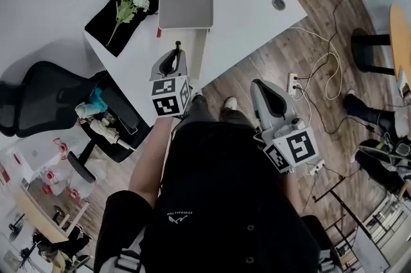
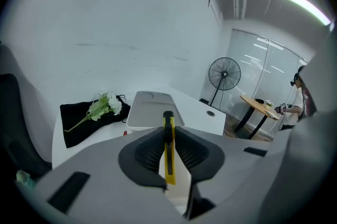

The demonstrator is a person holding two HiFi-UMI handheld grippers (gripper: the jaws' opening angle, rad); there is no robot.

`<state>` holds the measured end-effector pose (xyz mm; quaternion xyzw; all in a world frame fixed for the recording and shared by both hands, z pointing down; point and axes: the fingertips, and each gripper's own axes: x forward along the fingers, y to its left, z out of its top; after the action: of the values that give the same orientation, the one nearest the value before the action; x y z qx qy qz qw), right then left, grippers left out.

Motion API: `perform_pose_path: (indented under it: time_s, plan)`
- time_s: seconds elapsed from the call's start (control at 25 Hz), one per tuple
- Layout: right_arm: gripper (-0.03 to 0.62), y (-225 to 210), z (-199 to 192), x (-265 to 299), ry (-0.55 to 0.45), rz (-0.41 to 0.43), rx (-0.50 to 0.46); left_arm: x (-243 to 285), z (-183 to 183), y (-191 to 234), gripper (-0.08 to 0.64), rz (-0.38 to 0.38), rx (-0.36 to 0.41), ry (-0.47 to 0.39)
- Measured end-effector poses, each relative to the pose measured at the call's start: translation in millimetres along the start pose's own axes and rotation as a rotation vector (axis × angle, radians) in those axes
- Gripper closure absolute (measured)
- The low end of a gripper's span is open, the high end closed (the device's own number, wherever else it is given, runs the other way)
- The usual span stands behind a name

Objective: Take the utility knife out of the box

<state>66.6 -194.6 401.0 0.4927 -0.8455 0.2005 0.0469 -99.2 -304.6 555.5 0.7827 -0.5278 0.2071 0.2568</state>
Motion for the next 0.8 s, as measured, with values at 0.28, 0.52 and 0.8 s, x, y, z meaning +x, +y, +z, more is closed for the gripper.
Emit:
perform_pose_path:
  time_s: [0.28,0.52,0.8]
  plan:
    - [0.588,1.5,-5.3,-19.5,0.006,0.076,-0.006,-46.2,3.7,-21.5,0.497,0.029,-0.011,-0.08]
    - [0.589,1.5,-11.5,-33.3,0.014,0.133,-0.011,-93.5,15.6,-46.7,0.497,0.057,0.044,-0.166]
    - [0.588,4.1,-15.4,-44.2,0.017,0.202,-0.033,-145.3,23.5,-77.4,0.497,0.041,0.041,-0.265]
